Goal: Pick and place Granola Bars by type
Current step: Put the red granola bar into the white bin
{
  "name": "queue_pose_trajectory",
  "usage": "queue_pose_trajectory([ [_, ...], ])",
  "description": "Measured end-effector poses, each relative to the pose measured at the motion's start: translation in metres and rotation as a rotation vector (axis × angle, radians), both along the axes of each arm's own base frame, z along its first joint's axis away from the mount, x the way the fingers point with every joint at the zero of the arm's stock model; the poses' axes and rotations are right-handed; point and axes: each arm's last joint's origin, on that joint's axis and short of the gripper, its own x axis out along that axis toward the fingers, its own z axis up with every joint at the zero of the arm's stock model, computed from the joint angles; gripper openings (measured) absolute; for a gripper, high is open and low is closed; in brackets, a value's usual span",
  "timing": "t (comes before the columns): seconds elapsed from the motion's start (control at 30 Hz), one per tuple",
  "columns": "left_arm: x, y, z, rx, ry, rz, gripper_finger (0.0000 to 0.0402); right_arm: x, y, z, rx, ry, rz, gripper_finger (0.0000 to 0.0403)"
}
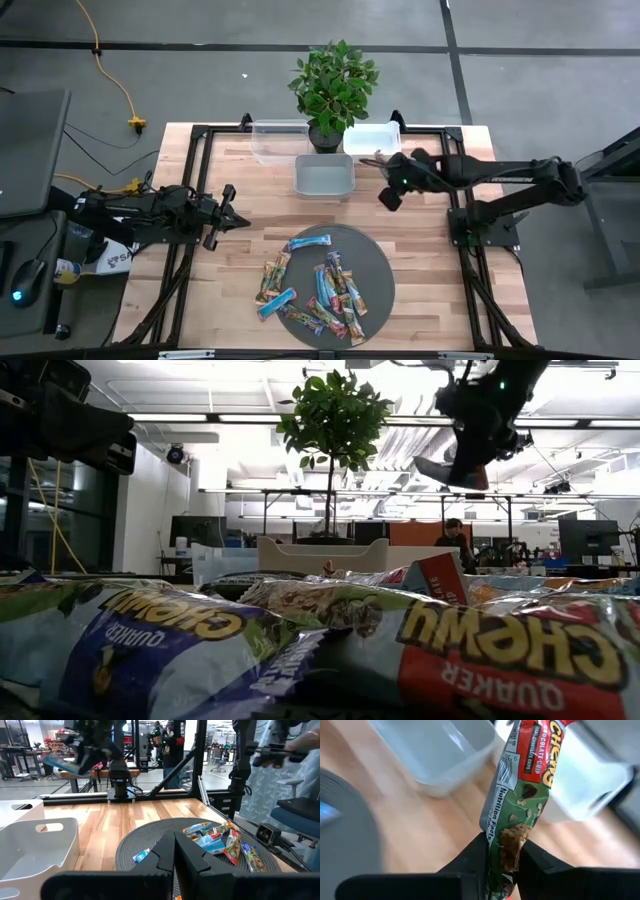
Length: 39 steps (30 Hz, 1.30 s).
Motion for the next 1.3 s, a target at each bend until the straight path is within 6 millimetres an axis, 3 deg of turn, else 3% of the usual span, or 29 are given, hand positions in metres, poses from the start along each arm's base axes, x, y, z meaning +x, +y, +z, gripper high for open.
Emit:
queue_pose_trajectory([
  [0.37, 0.0, 0.0, 0.0, 0.0, 0.0, 0.001, 0.0001, -0.003, -0.066, -0.01, -0.27, 0.337, 0.25, 0.0064],
  [0.7, 0.0, 0.0, 0.0, 0.0, 0.0, 0.006, 0.0001, 0.013, -0.117, -0.051, -0.286, 0.513, 0.38, 0.0064],
  [0.97, 0.0, 0.0, 0.0, 0.0, 0.0, 0.005, 0.0001, 0.029, -0.129, -0.079, -0.35, 0.695, 0.561, 0.0064],
  [1.3, 0.0, 0.0, 0.0, 0.0, 0.0, 0.004, 0.0001, 0.034, -0.137, -0.078, -0.432, 0.696, 0.565, 0.0068],
])
